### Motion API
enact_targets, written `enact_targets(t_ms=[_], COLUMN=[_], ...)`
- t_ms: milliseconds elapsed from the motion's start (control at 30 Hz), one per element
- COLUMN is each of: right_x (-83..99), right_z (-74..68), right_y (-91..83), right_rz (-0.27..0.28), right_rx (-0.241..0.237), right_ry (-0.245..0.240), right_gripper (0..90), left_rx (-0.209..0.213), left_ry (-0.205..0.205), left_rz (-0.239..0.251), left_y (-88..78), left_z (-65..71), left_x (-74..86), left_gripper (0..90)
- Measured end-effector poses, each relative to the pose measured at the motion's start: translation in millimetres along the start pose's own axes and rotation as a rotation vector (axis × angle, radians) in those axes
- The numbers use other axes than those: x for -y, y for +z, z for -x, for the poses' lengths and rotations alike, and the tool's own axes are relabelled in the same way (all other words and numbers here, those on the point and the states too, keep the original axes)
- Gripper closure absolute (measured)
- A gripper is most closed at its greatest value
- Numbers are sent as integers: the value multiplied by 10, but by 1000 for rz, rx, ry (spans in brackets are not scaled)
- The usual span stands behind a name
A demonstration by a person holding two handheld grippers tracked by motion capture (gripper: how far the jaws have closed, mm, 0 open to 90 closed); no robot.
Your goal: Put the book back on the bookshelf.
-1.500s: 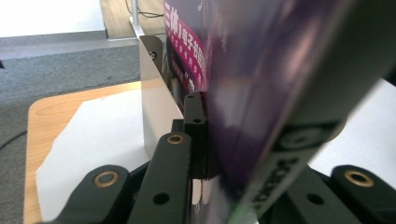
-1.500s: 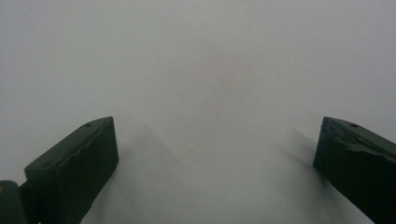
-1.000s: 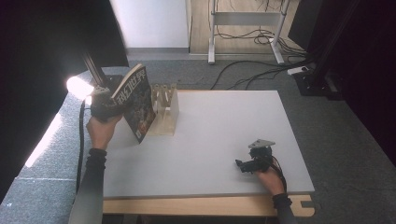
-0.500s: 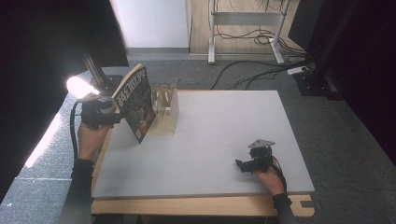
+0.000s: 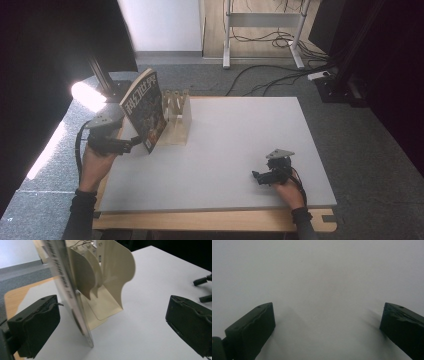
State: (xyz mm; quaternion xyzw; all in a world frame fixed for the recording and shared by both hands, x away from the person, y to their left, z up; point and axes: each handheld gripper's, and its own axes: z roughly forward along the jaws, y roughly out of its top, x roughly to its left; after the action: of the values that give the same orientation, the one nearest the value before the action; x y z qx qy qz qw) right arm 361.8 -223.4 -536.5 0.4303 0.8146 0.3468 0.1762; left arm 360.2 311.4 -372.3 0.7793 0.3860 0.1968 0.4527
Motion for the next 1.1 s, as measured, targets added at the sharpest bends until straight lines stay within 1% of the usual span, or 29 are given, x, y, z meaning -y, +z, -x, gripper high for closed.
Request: enact_targets(t_ms=[67, 167, 267, 300, 400, 500, 633, 800, 833, 867, 900, 933, 1000, 1100], right_x=[0, 1, 2, 2, 2, 3, 3, 4, 4, 4, 4, 4, 4, 4], right_z=[0, -1, -1, -2, -2, -3, -4, -4, -4, -5, -5, -5, -5, -5], right_y=[0, 0, 0, 0, 0, 0, 0, 0, 0, 0, 0, -1, -1, -1], right_rz=[0, 0, 0, 0, 0, 0, 0, 0, 0, 0, 0, 0, 0, 0], right_rx=[0, 1, 2, 2, 2, 3, 2, 2, 2, 3, 3, 3, 3, 3], right_ry=[0, -1, -1, -1, -1, -1, -1, -1, -1, -1, -2, -2, -2, -1], right_gripper=[0, 0, 0, 0, 0, 0, 0, 0, 0, 0, 0, 0, 0, 0], left_rx=[16, 43, 70, 82, 95, 119, 145, 166, 175, 194, 205, 200, 189, 187], left_ry=[14, 36, 46, 52, 65, 72, 75, 91, 89, 88, 89, 102, 120, 133], left_rz=[-6, -16, -25, -33, -48, -74, -102, -143, -147, -152, -167, -186, -209, -242], left_y=[40, 142, 257, 314, 440, 604, 781, 996, 1026, 1067, 1108, 1158, 1224, 1320], left_z=[61, 163, 251, 288, 366, 442, 509, 591, 602, 615, 630, 654, 690, 738], left_x=[32, 90, 157, 187, 256, 357, 475, 653, 682, 723, 759, 802, 854, 923], left_gripper=[0, 0, 0, 0, 0, 0, 0, 0, 0, 0, 0, 0, 0, 0])
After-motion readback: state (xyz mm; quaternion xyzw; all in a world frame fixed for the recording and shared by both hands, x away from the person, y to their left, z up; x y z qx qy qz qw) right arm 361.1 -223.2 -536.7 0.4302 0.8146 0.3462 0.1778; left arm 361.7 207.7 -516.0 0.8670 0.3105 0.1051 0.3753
